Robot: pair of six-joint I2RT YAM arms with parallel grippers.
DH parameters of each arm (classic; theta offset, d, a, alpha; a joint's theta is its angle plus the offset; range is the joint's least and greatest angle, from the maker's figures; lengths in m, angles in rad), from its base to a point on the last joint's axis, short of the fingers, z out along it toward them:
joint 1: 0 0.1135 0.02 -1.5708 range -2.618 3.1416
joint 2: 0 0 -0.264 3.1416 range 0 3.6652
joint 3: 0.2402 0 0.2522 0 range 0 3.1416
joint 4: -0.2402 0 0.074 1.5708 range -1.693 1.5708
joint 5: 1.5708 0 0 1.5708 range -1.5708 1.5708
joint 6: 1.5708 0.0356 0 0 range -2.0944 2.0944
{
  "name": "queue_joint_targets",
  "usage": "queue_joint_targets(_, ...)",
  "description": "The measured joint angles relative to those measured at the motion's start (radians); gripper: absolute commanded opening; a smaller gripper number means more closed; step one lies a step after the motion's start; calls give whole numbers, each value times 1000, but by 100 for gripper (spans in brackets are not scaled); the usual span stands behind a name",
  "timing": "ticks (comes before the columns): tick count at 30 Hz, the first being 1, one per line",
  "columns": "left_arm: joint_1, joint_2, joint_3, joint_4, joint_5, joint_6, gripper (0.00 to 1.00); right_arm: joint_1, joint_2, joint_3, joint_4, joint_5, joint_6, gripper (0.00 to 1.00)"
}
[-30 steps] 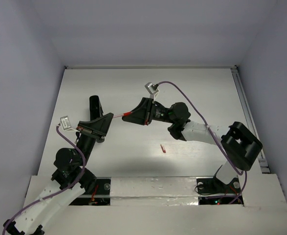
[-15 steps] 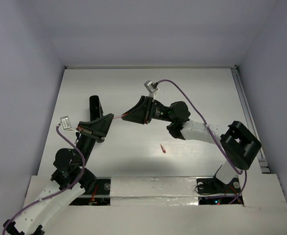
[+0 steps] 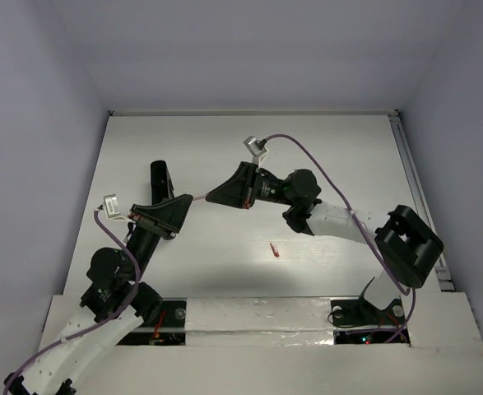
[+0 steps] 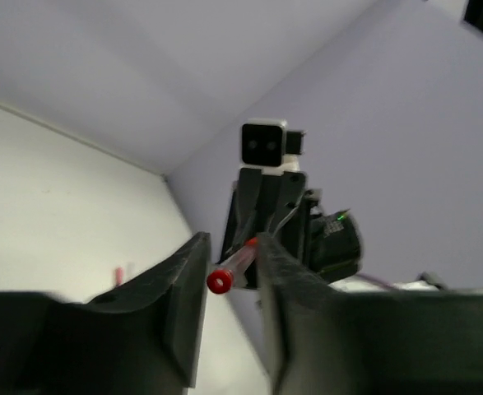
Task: Sort the stationery into containers
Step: Pick up the pen from the center of the board.
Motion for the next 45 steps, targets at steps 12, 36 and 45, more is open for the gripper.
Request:
queue_joint_targets(12,3,23,274,-401,88,156,67,-105,-160,71,-689,-209,-404,0)
queue_joint_targets(36,3,256,309,-506,440,278,71,-134,-240,108,-1223,-352,-746,0)
queue_joint_targets(45,3,257,309,-515,416,286,62,-147,-246,92,-1219,-350,-745,0)
